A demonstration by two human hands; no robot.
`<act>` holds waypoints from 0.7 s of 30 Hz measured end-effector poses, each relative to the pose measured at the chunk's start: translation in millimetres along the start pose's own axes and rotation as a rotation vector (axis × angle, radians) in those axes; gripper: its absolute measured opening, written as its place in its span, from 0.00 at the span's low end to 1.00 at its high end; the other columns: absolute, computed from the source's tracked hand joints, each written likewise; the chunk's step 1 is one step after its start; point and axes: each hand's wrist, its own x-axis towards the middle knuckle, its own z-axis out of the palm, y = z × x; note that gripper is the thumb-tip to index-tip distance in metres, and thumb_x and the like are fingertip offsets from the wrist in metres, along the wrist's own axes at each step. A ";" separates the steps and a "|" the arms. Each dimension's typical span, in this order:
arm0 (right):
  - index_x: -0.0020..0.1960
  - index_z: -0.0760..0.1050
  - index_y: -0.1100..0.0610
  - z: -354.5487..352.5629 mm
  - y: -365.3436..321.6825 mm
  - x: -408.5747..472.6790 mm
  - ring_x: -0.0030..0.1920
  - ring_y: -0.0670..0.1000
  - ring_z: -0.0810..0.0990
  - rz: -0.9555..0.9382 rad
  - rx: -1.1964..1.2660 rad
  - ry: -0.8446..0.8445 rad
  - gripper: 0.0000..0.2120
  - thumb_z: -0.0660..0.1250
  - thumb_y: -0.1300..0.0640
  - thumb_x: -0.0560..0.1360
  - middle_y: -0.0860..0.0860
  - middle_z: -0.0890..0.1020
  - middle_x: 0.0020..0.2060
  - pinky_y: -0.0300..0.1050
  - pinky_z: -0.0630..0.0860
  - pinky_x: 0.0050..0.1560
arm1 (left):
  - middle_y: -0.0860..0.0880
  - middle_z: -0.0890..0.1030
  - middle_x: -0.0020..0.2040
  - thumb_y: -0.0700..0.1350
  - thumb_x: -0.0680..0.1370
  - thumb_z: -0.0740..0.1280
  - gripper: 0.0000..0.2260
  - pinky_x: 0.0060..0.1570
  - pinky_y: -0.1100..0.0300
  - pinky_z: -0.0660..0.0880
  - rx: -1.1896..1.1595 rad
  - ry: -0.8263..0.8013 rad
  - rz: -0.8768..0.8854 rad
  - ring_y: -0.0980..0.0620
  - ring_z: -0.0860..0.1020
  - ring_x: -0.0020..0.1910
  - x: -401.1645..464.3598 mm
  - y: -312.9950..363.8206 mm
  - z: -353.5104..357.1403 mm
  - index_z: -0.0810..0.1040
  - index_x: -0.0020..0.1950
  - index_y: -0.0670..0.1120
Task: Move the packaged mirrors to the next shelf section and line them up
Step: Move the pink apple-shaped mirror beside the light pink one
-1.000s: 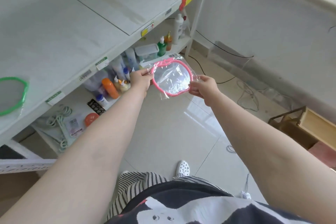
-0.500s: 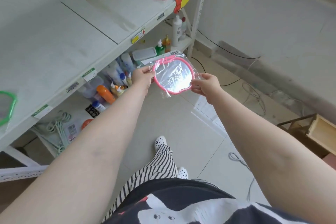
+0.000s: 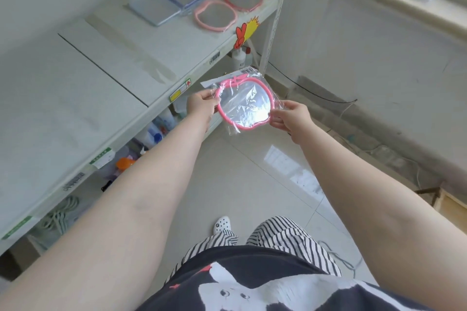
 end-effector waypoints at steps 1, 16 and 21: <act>0.56 0.76 0.57 -0.9 -3.5 8.0 0.38 0.52 0.84 0.009 -0.002 -0.002 0.15 0.68 0.70 0.72 0.58 0.83 0.46 0.43 0.83 0.44 | 0.48 0.82 0.52 0.33 0.76 0.67 0.16 0.45 0.63 0.78 0.004 0.000 -0.004 0.49 0.81 0.49 7.9 1.5 4.4 0.78 0.63 0.42; 0.51 0.78 0.58 -7.4 -97.6 173.5 0.40 0.55 0.82 -0.042 -0.236 -0.190 0.15 0.68 0.73 0.69 0.58 0.81 0.44 0.47 0.83 0.47 | 0.47 0.82 0.42 0.33 0.74 0.68 0.14 0.53 0.52 0.79 -0.127 0.267 -0.069 0.50 0.79 0.37 110.4 50.5 74.4 0.80 0.59 0.41; 0.56 0.80 0.63 20.6 -118.1 203.6 0.38 0.55 0.80 -0.042 -0.322 -0.280 0.20 0.71 0.71 0.65 0.60 0.81 0.40 0.53 0.81 0.55 | 0.49 0.79 0.38 0.31 0.74 0.66 0.16 0.53 0.53 0.80 -0.169 0.370 -0.062 0.48 0.78 0.39 125.2 59.6 61.3 0.79 0.60 0.39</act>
